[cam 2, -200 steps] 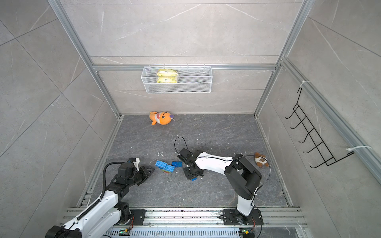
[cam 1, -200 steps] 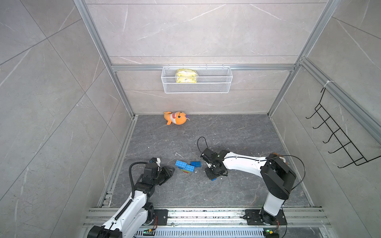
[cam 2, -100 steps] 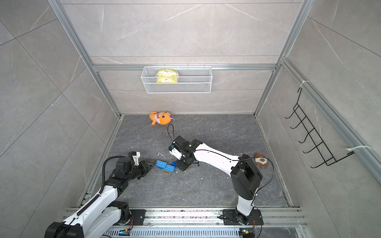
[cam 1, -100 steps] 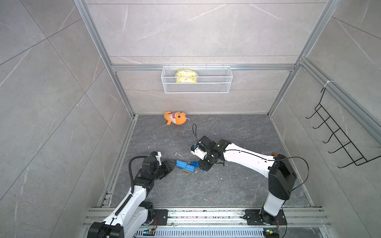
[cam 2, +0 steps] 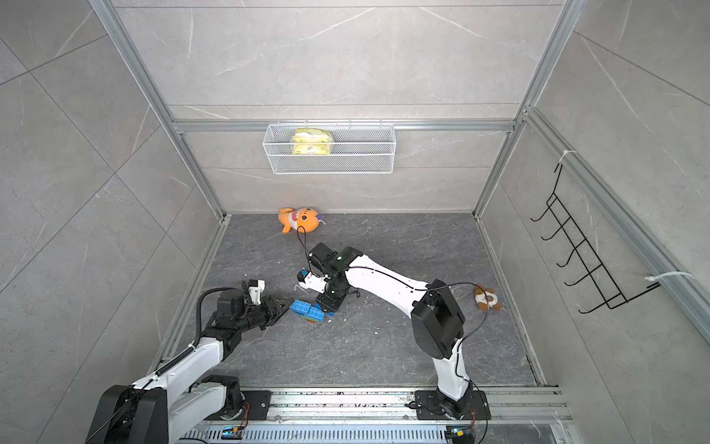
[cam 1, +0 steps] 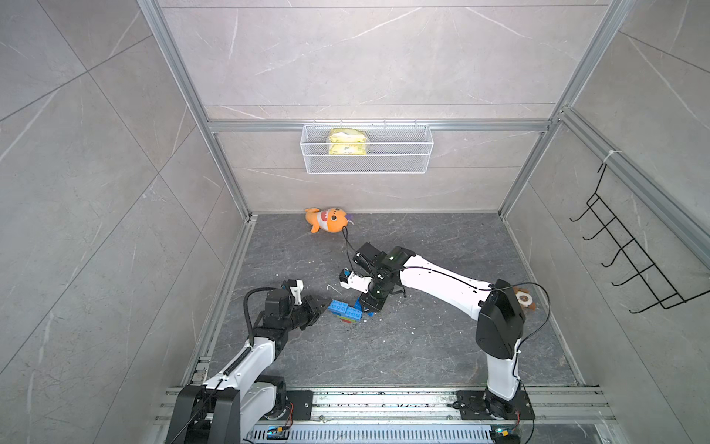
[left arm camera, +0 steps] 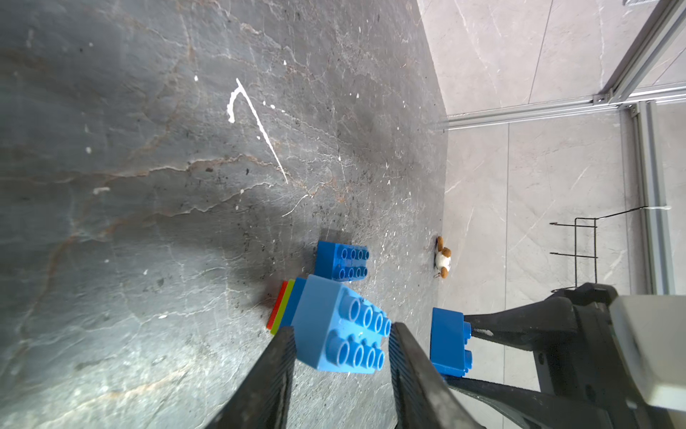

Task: Assemble a heart with lego
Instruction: Assemble the lego brick with the lego brick.

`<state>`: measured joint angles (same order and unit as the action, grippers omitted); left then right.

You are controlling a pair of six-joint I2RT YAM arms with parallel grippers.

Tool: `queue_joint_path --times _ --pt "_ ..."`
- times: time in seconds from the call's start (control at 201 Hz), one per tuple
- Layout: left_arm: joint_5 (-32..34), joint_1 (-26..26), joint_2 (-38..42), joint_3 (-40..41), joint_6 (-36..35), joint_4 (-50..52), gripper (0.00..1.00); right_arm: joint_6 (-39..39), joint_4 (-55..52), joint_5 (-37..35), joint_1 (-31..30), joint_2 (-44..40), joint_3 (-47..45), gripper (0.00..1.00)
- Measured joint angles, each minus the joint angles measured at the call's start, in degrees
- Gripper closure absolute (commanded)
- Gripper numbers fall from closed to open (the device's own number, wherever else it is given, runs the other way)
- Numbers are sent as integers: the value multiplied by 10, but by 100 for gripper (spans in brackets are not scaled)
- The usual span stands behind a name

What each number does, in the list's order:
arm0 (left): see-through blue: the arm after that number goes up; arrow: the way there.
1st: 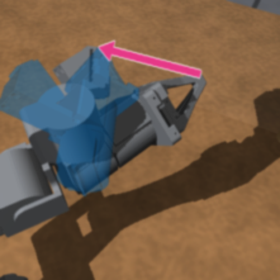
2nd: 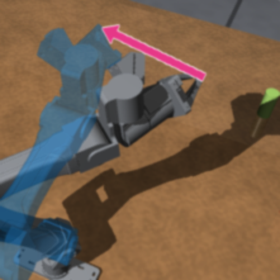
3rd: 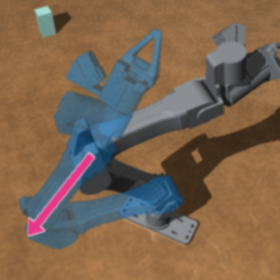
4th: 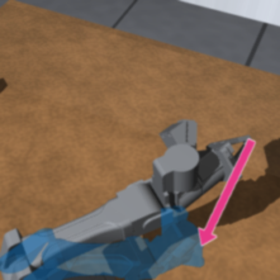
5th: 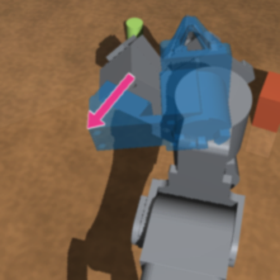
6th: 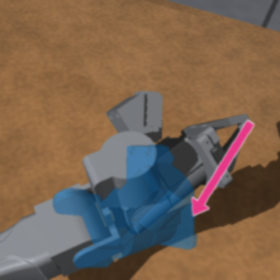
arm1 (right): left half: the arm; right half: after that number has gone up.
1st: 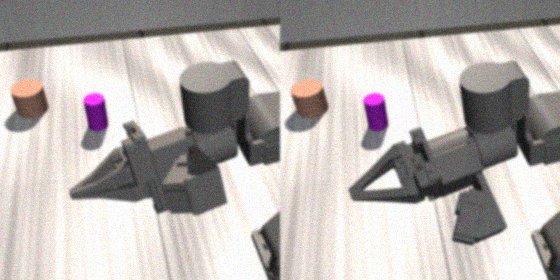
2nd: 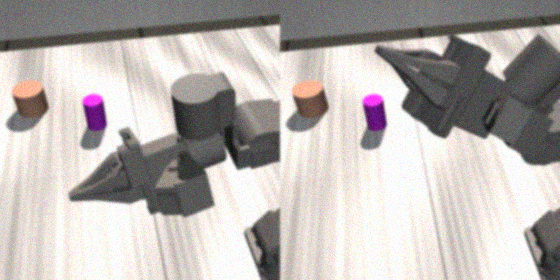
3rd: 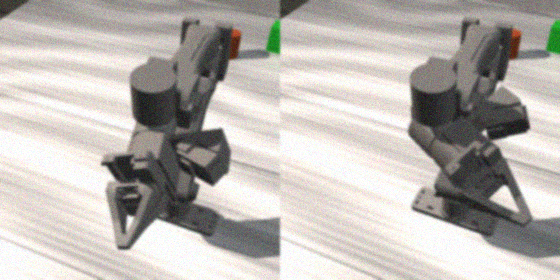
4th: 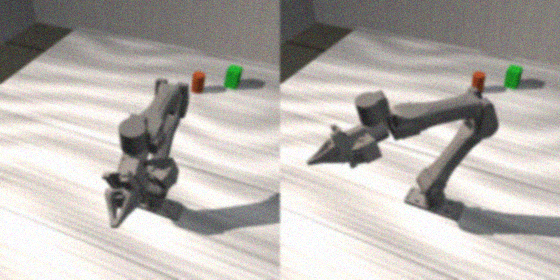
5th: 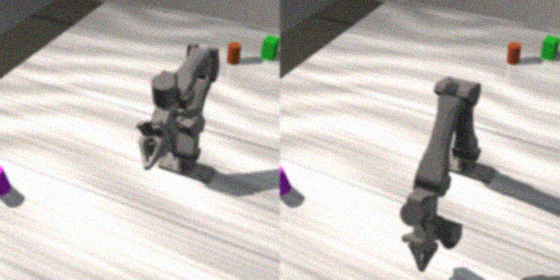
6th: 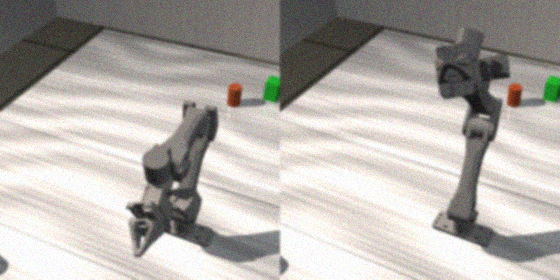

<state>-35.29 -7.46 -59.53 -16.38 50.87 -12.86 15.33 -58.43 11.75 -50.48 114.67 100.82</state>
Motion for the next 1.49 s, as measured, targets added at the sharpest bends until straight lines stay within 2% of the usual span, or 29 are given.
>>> queue_joint_path --times 0.289,0.638,1.016,1.495 --pt "-11 0 -13 0 -3 3 56 11 -51 -15 -19 73 80 73" --pt "-24 0 -36 4 -1 -25 60 12 -89 -25 -21 113 128 72" --pt "-23 1 1 40 2 -38 62 12 -128 -25 -29 153 186 72" --pt "-23 1 8 41 1 -32 63 12 -187 -31 -45 199 264 72"
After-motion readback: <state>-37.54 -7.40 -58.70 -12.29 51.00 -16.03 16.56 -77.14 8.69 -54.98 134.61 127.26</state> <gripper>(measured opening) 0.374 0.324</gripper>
